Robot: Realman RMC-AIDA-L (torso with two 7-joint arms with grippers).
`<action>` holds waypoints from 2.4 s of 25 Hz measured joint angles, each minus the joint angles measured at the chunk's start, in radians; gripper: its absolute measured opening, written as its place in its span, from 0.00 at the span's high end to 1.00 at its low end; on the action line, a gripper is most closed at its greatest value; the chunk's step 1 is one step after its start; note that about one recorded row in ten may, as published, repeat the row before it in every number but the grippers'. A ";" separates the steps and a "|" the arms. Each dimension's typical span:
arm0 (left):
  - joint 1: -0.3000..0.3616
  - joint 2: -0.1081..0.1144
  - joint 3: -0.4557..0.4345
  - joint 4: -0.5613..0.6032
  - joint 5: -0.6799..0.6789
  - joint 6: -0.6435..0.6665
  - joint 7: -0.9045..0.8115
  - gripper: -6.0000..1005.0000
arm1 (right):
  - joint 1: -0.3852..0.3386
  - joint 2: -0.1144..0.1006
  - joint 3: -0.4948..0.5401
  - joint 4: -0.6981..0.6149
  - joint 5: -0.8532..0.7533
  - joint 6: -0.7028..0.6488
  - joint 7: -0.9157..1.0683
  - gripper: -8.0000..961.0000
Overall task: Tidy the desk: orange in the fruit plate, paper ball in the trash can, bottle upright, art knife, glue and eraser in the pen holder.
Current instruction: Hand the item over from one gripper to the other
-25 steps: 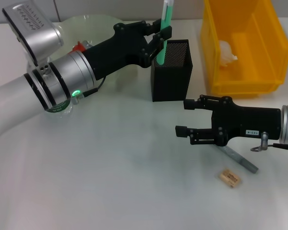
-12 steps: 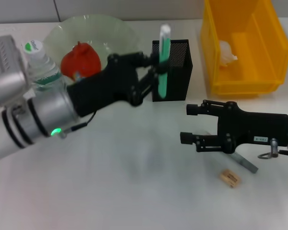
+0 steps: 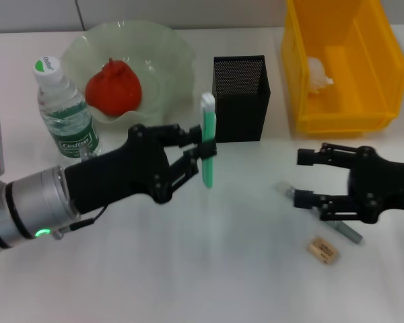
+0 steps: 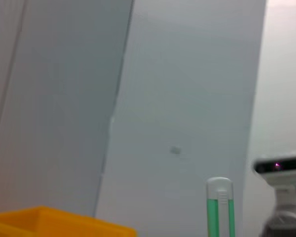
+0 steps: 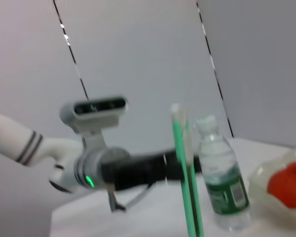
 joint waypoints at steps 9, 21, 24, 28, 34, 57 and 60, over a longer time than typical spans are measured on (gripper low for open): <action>-0.021 0.012 -0.005 0.005 0.162 0.026 -0.053 0.81 | 0.020 -0.014 0.087 -0.028 0.006 -0.200 0.001 0.15; -0.069 -0.019 -0.012 0.008 0.206 0.033 -0.075 0.81 | 0.096 0.006 0.086 -0.013 0.008 -0.205 0.015 0.20; -0.075 -0.024 -0.012 0.008 0.205 0.034 -0.078 0.81 | 0.107 0.011 0.084 -0.013 0.008 -0.205 0.038 0.21; -0.083 -0.027 -0.012 0.008 0.202 0.037 -0.086 0.81 | 0.115 0.020 0.078 -0.014 0.008 -0.197 0.045 0.23; -0.091 -0.030 -0.014 0.009 0.199 0.042 -0.090 0.81 | 0.135 0.034 0.060 -0.015 -0.001 -0.148 0.056 0.26; -0.090 -0.032 -0.012 0.009 0.197 0.050 -0.091 0.77 | 0.136 0.047 0.033 -0.014 -0.003 -0.132 0.057 0.54; -0.091 -0.032 -0.010 0.009 0.197 0.052 -0.091 0.76 | 0.135 0.047 0.024 -0.014 -0.003 -0.135 0.057 0.58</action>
